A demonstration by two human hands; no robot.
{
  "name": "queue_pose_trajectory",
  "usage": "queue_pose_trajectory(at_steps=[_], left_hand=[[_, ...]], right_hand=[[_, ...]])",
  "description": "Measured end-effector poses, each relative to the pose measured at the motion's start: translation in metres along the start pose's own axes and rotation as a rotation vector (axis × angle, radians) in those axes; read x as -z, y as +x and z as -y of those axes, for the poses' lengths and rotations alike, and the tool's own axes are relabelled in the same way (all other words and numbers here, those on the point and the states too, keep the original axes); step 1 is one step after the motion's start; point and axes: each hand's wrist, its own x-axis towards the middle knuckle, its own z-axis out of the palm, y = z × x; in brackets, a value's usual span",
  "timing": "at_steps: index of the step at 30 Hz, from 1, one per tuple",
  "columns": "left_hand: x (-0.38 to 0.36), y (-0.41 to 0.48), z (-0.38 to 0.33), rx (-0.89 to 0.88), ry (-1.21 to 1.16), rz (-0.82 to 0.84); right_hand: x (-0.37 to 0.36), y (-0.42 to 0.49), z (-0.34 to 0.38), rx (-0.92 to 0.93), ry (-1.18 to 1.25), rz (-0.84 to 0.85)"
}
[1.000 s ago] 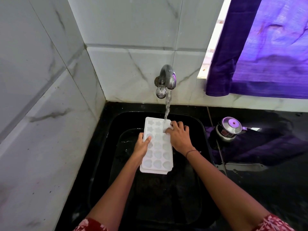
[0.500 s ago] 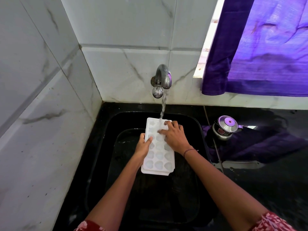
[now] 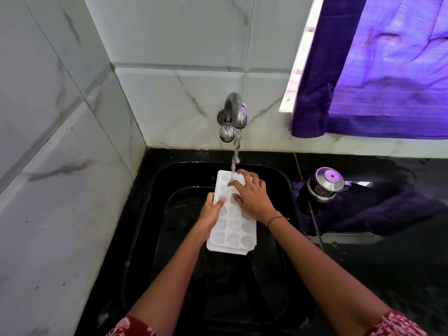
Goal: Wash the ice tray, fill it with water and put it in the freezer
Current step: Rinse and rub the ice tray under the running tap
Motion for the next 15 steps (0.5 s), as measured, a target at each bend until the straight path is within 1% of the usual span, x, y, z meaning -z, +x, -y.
queue_pose_trajectory(at_steps=[3, 8, 11, 15], left_hand=[[-0.002, 0.004, 0.000, 0.001, -0.008, 0.024], [-0.009, 0.008, -0.003, -0.011, 0.051, 0.054], [-0.010, 0.009, -0.006, -0.029, 0.057, 0.061], [-0.008, 0.011, -0.008, -0.017, 0.071, 0.097]], right_hand=[[0.000, -0.001, -0.002, 0.012, -0.003, 0.020], [0.002, 0.006, -0.001, -0.007, -0.034, 0.053], [0.004, 0.008, -0.004, -0.012, -0.004, 0.060], [0.009, 0.011, -0.006, 0.009, -0.109, 0.041]])
